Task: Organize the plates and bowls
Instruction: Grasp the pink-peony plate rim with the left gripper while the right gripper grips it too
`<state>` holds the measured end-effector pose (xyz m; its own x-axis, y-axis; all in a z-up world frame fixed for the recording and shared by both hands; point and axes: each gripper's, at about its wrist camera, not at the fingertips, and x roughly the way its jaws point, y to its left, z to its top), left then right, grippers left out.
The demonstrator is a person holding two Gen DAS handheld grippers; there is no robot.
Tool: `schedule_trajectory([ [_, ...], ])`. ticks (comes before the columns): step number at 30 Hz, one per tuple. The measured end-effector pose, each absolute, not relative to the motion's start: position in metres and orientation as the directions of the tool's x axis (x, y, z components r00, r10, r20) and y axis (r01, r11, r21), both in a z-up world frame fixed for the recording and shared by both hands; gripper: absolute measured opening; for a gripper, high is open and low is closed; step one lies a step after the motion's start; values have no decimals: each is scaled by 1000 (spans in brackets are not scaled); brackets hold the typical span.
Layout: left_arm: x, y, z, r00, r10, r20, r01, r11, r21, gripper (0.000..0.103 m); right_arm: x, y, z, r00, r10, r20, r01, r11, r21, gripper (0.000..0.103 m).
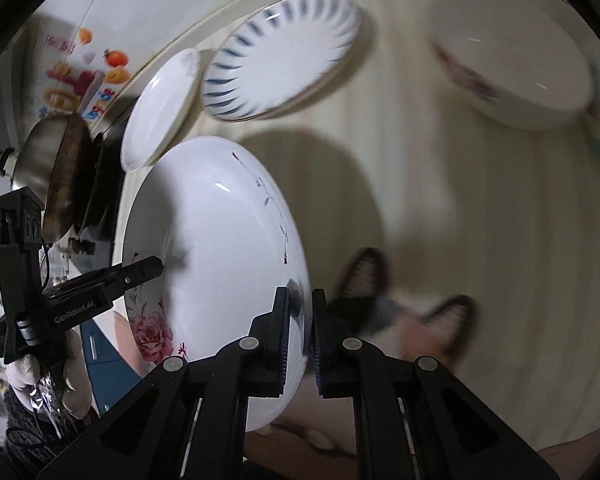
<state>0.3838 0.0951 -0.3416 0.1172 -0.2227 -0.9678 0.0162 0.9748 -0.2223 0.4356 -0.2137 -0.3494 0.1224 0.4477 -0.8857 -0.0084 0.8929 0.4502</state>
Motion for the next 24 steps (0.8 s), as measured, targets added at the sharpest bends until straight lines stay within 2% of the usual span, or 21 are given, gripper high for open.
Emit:
schedule_trajectory([
  [8, 390, 66, -345, 89, -207, -974, 53, 978, -203, 32, 426, -247, -365, 121, 438, -891, 55, 893, 446, 12],
  [24, 364, 70, -352, 61, -168, -984, 60, 985, -165, 33, 420, -244, -378, 119, 415, -902, 86, 901, 426, 13],
])
